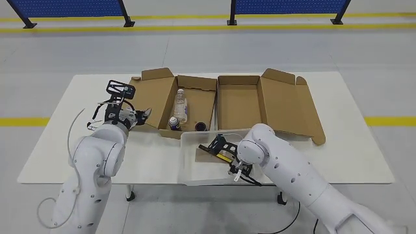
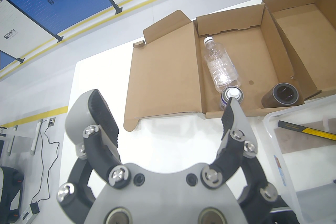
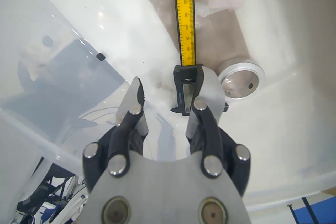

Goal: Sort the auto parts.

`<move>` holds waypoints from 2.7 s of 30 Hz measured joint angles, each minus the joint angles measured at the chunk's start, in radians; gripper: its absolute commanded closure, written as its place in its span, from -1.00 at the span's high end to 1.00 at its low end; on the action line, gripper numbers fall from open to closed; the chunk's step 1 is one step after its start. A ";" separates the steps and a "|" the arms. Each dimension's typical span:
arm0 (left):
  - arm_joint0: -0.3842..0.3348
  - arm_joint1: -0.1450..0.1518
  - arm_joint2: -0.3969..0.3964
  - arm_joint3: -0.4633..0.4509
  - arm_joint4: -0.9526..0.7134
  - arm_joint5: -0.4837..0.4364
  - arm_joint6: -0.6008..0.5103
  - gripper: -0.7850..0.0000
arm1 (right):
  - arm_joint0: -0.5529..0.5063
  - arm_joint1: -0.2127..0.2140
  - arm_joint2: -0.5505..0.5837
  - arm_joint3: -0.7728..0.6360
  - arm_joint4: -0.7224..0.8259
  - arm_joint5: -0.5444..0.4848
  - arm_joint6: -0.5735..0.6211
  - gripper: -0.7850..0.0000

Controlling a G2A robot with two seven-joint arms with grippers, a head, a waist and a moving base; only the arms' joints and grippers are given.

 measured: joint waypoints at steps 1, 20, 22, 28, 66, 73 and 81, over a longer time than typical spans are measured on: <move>0.000 0.000 0.000 0.000 0.000 0.000 0.000 1.00 | 0.002 -0.001 -0.001 0.003 0.002 0.001 0.000 -0.23; 0.000 0.000 0.000 0.000 0.000 0.000 0.000 1.00 | 0.010 -0.003 0.003 0.000 -0.013 -0.017 -0.008 -0.03; 0.000 0.000 0.000 0.000 0.000 0.000 0.000 1.00 | 0.004 -0.003 0.000 0.008 -0.012 -0.020 -0.005 -0.09; 0.000 0.000 0.000 0.000 0.000 0.000 0.000 1.00 | 0.002 -0.008 -0.008 0.026 -0.013 -0.013 -0.006 -0.11; 0.000 0.000 0.000 0.000 0.000 0.000 0.000 1.00 | -0.010 -0.011 0.020 -0.025 -0.051 0.065 0.003 -1.00; 0.000 0.000 0.000 0.000 0.000 0.000 0.000 1.00 | -0.039 0.013 0.096 -0.133 -0.065 0.104 0.007 -1.00; 0.000 0.000 0.000 0.000 0.000 0.000 0.000 1.00 | -0.091 0.045 0.191 -0.250 -0.066 0.106 0.037 -1.00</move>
